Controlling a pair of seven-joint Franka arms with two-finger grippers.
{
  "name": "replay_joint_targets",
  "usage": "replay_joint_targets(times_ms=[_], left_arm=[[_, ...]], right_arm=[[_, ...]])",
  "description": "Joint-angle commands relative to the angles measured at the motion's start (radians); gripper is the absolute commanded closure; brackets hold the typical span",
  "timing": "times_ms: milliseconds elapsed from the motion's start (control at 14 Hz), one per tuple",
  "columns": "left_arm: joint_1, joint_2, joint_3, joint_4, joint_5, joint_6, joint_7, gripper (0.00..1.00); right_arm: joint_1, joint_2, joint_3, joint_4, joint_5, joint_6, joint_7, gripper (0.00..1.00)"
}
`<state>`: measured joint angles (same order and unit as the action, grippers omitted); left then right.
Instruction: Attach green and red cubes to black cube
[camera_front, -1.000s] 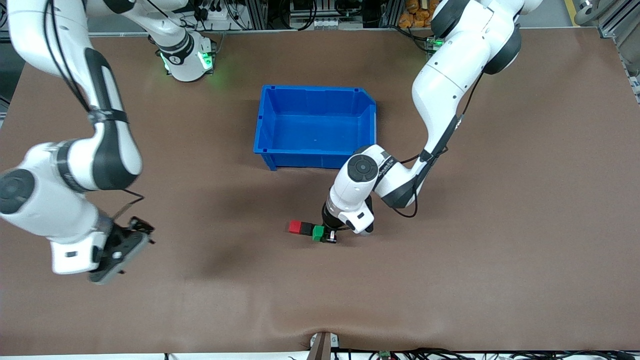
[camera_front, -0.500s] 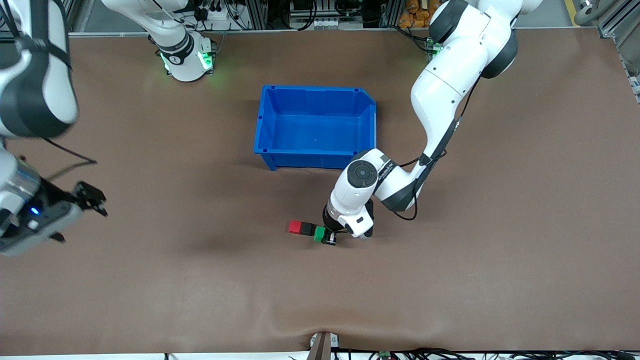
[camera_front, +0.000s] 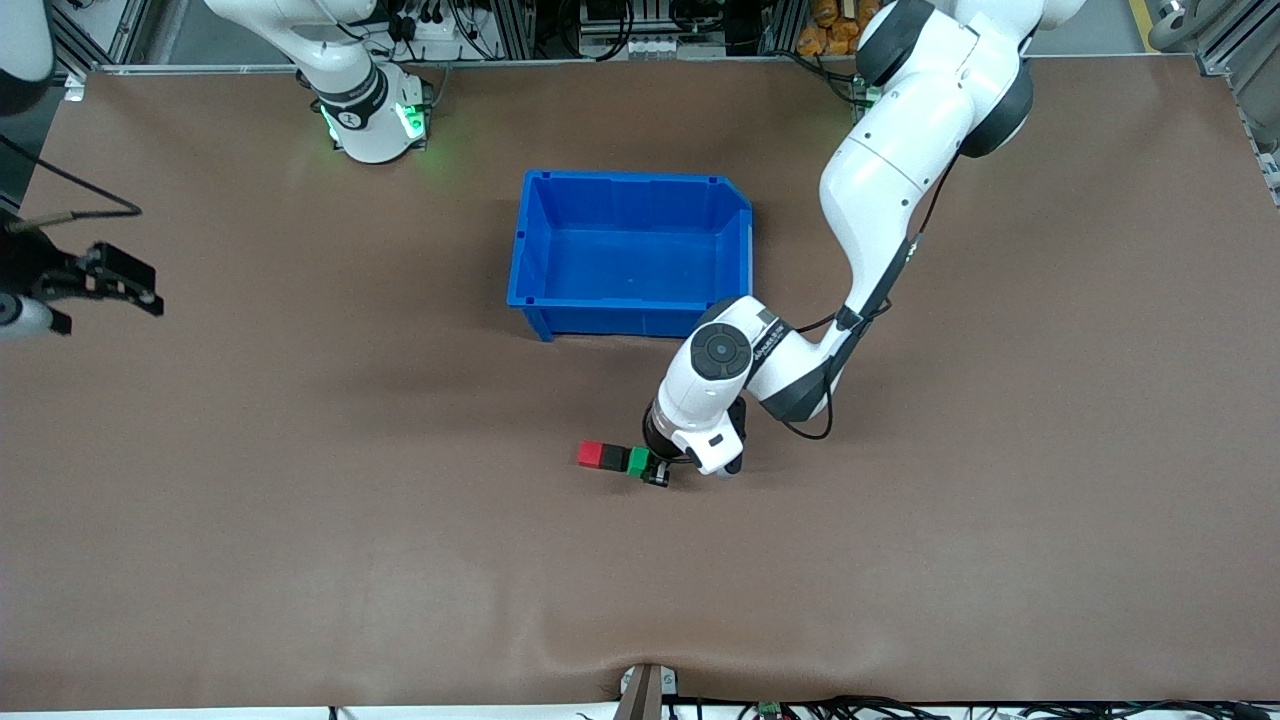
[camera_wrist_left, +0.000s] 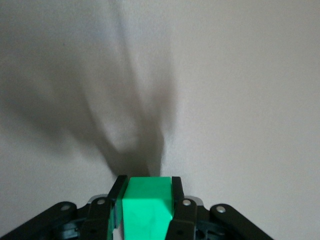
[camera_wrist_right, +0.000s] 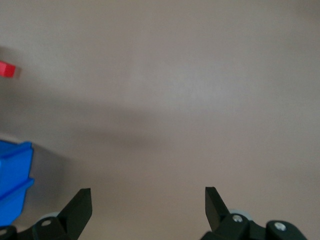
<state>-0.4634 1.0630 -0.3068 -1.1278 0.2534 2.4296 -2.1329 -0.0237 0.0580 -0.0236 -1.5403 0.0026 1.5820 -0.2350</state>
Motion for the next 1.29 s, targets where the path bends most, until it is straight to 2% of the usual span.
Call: replay_joint_targets(times_ms=[0, 429, 929, 1071, 1143, 1214], left_arm=[[-0.017, 0.048, -0.005, 0.082, -0.011, -0.029, 0.025, 1.00], [-0.023, 0.060, 0.000, 0.092, -0.011, -0.029, 0.027, 1.00], [-0.028, 0.063, 0.001, 0.092, -0.011, -0.018, 0.028, 1.00], [-0.023, 0.063, 0.001, 0.092, -0.019, -0.014, 0.036, 0.65], [-0.023, 0.063, 0.001, 0.092, -0.020, -0.012, 0.040, 0.38], [-0.024, 0.061, 0.001, 0.092, -0.020, -0.012, 0.056, 0.05]], right_arm=[[-0.012, -0.050, 0.011, -0.060, 0.023, -0.049, 0.141, 0.00], [-0.007, -0.061, -0.002, -0.057, 0.062, -0.102, 0.281, 0.00], [-0.039, -0.060, 0.004, -0.020, 0.049, -0.125, 0.256, 0.00], [-0.038, -0.055, 0.002, -0.017, 0.060, -0.122, 0.261, 0.00], [-0.035, -0.053, 0.004, -0.014, 0.060, -0.120, 0.264, 0.00], [-0.035, -0.053, 0.005, -0.011, 0.060, -0.120, 0.264, 0.00]])
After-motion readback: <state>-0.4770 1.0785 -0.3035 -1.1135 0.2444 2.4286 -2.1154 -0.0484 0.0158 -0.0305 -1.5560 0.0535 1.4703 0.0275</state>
